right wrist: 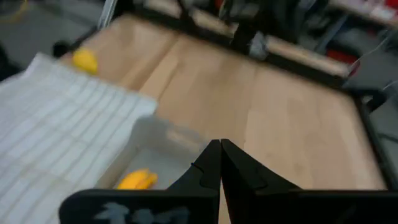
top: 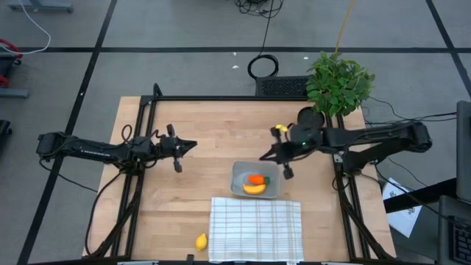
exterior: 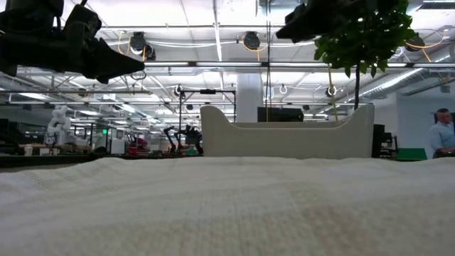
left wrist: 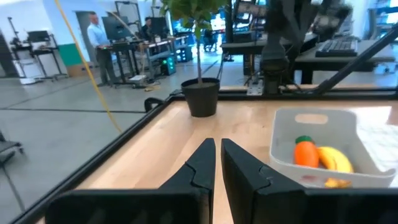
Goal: Pick and placing Produce into tupperware
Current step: Put the yellow lemon into the gray bin
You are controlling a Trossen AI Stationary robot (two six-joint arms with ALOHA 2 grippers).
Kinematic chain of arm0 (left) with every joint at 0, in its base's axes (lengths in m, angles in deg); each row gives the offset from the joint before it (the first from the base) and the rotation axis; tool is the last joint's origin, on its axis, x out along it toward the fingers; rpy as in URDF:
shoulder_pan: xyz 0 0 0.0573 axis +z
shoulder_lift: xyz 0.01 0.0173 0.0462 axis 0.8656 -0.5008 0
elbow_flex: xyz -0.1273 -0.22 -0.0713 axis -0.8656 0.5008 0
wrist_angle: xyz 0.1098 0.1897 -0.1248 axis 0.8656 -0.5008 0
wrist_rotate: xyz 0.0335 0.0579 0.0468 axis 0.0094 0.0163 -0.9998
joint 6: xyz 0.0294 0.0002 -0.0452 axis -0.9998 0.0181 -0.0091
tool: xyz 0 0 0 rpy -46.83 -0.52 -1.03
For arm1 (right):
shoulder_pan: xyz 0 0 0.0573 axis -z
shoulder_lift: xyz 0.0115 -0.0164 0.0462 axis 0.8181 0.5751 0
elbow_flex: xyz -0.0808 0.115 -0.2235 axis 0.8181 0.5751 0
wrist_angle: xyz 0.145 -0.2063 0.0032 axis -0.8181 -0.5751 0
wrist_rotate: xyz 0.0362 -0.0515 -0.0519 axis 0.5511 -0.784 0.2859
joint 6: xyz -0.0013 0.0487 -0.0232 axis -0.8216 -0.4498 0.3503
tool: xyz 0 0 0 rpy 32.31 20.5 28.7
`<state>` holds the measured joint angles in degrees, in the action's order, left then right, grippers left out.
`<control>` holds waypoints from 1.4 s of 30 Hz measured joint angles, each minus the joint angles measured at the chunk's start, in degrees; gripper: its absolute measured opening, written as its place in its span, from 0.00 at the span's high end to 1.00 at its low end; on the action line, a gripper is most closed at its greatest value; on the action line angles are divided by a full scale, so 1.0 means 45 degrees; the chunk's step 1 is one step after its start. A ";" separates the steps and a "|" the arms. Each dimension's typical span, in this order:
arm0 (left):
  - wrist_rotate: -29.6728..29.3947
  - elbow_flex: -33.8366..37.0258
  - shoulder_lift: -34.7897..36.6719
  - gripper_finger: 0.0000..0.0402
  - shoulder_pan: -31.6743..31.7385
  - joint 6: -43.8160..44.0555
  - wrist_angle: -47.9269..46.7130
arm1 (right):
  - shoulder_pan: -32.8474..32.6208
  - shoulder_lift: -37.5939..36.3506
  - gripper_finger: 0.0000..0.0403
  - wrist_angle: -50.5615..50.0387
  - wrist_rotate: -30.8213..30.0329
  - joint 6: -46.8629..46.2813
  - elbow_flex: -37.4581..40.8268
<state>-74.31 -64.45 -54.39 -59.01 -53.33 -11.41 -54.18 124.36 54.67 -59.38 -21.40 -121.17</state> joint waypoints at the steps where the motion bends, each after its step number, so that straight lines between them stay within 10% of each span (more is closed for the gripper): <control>1: -0.0071 0.0005 0.0069 0.92 -0.0063 -0.0072 -0.0047 | 0.0082 -0.0238 1.00 0.0309 0.0013 -0.0111 0.0167; 28: -0.8119 0.0005 0.4952 0.92 -0.4736 -0.2083 -0.3164 | 0.0683 -0.6709 1.00 0.2408 -0.0385 -0.3247 0.4321; 35: -0.9100 0.0005 0.7064 0.92 -0.4861 -0.3181 -0.4578 | 0.1227 -0.7289 1.00 0.2502 -0.0394 -0.3428 0.4946; 42: -0.7422 0.0000 0.8302 0.92 -0.4260 -0.3297 -0.5832 | 0.2078 -0.7564 1.00 0.2577 0.0659 -0.3635 0.4955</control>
<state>-107.71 -64.45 -17.03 -78.18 -68.17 -37.65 -44.82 90.32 66.27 -56.42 -37.75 -98.88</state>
